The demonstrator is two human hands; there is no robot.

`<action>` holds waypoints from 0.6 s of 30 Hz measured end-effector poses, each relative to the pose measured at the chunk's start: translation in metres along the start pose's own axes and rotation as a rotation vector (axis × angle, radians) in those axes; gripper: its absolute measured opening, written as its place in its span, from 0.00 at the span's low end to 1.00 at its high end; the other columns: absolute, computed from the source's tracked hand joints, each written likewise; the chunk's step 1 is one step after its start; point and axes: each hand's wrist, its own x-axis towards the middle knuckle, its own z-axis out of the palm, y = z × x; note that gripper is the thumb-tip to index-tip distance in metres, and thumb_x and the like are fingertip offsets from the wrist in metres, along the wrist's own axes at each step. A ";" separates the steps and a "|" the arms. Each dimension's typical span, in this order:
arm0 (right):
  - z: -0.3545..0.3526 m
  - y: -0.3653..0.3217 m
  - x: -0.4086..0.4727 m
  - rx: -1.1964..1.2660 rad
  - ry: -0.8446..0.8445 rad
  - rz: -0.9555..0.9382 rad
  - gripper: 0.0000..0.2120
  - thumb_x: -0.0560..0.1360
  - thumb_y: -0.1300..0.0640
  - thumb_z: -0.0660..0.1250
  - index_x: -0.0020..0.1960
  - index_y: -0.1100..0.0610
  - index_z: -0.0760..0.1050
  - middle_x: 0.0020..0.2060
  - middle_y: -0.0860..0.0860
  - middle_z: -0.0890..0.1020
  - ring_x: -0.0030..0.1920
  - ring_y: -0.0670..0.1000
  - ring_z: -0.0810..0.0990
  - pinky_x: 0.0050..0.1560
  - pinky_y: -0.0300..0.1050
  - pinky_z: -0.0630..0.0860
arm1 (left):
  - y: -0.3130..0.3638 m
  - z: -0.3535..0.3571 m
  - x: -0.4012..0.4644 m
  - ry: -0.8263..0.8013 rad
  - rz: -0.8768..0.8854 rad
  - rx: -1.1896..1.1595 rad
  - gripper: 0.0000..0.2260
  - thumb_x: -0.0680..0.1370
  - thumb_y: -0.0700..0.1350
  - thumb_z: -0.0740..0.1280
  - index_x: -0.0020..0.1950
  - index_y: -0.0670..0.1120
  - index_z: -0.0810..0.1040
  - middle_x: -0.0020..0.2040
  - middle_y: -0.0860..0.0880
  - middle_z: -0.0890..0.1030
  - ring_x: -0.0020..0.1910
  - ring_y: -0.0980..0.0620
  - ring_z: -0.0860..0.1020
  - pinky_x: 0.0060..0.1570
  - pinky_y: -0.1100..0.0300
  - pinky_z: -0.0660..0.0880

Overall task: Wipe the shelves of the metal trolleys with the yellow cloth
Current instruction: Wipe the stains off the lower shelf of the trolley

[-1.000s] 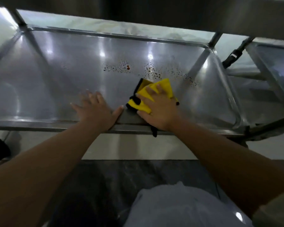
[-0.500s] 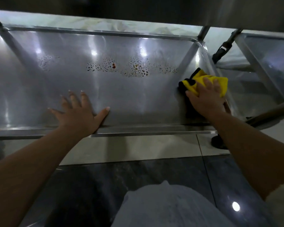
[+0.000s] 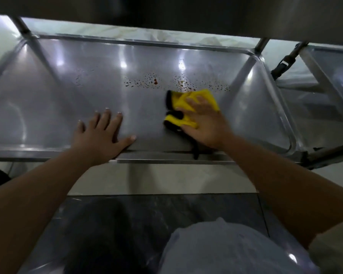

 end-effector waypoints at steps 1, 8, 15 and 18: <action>0.000 0.019 -0.008 0.041 -0.020 0.074 0.24 0.78 0.38 0.54 0.73 0.42 0.63 0.74 0.47 0.63 0.75 0.53 0.56 0.74 0.55 0.54 | -0.007 -0.001 -0.003 -0.010 0.032 -0.020 0.47 0.63 0.80 0.31 0.77 0.58 0.38 0.80 0.51 0.41 0.78 0.48 0.43 0.74 0.41 0.46; 0.005 0.004 0.006 0.215 -0.106 0.299 0.26 0.76 0.39 0.58 0.73 0.38 0.60 0.76 0.45 0.56 0.77 0.54 0.48 0.72 0.63 0.54 | -0.010 0.006 -0.011 0.100 0.083 -0.044 0.41 0.70 0.75 0.35 0.79 0.55 0.44 0.80 0.49 0.45 0.78 0.47 0.44 0.74 0.41 0.44; 0.007 -0.120 0.091 0.220 -0.166 -0.004 0.25 0.77 0.37 0.55 0.73 0.36 0.57 0.77 0.46 0.53 0.77 0.54 0.44 0.71 0.64 0.48 | -0.010 0.008 -0.019 0.321 0.017 -0.159 0.33 0.76 0.60 0.49 0.73 0.40 0.65 0.72 0.40 0.68 0.71 0.40 0.66 0.70 0.43 0.58; 0.005 -0.133 0.108 0.305 -0.199 -0.025 0.25 0.77 0.37 0.55 0.72 0.34 0.56 0.77 0.43 0.51 0.77 0.51 0.43 0.70 0.65 0.48 | -0.012 0.007 -0.019 0.313 -0.042 -0.167 0.34 0.75 0.61 0.49 0.73 0.39 0.64 0.72 0.39 0.67 0.71 0.40 0.65 0.71 0.44 0.58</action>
